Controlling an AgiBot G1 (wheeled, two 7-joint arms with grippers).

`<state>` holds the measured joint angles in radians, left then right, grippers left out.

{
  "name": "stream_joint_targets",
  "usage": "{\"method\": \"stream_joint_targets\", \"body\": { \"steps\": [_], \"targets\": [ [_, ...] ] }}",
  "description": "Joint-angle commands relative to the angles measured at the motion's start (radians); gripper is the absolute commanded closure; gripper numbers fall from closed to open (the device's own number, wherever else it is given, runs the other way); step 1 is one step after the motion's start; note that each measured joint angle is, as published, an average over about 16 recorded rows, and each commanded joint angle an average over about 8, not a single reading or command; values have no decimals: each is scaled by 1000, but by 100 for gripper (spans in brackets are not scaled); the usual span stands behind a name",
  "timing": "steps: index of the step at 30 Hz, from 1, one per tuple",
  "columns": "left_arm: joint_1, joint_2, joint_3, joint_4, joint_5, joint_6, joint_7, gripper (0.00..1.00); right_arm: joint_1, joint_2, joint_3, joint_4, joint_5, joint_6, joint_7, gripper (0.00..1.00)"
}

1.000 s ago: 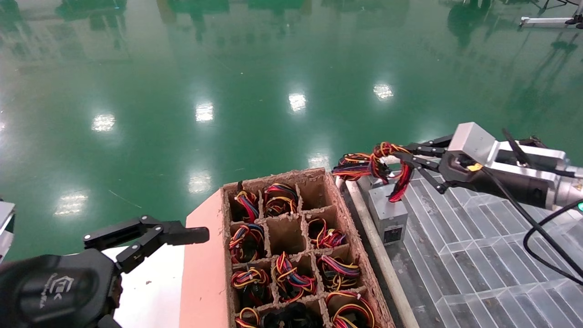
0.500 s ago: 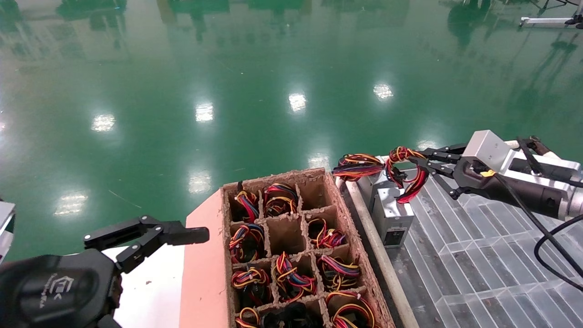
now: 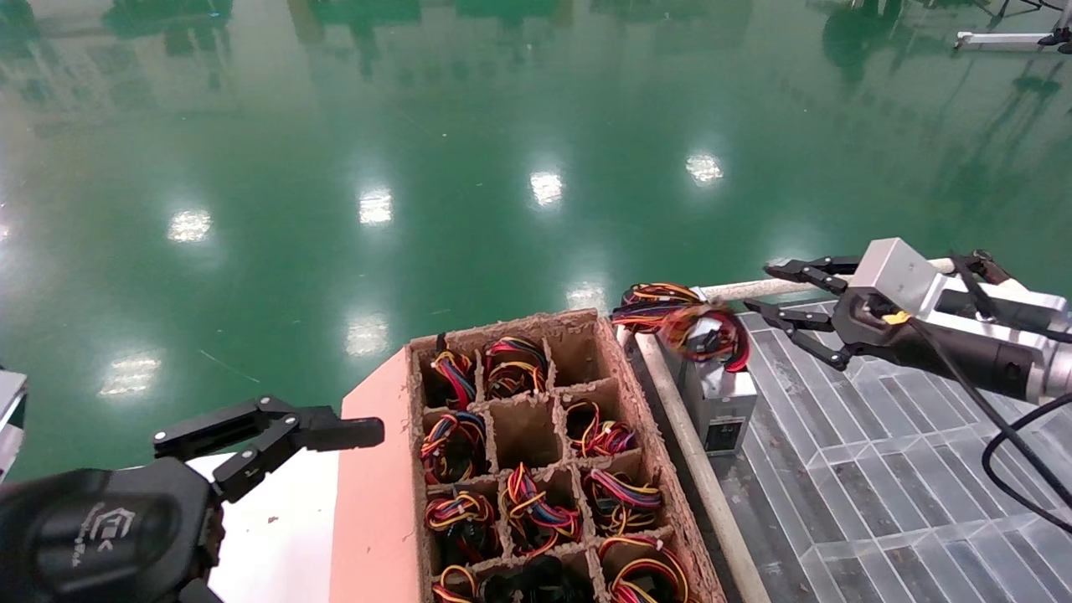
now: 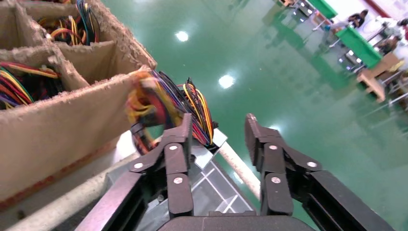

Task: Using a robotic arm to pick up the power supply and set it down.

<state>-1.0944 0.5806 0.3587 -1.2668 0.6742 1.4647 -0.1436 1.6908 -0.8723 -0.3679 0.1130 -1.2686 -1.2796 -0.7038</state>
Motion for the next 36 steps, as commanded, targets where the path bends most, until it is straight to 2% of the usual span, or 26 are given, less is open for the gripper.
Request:
{"method": "stream_joint_targets", "body": {
  "steps": [1,7,12,36],
  "targets": [
    [0,0,0,0,0,0,0,0,6,2,0,2,1,-9,9,0],
    [0,0,0,0,0,0,0,0,27,16,12,-3,24,-75,80,0],
    [0,0,0,1,0,0,0,0,8,31,20,39,54,-103,128,0],
    [0,0,0,1,0,0,0,0,-252,127,48,510,255,-150,445,0]
  ]
}}
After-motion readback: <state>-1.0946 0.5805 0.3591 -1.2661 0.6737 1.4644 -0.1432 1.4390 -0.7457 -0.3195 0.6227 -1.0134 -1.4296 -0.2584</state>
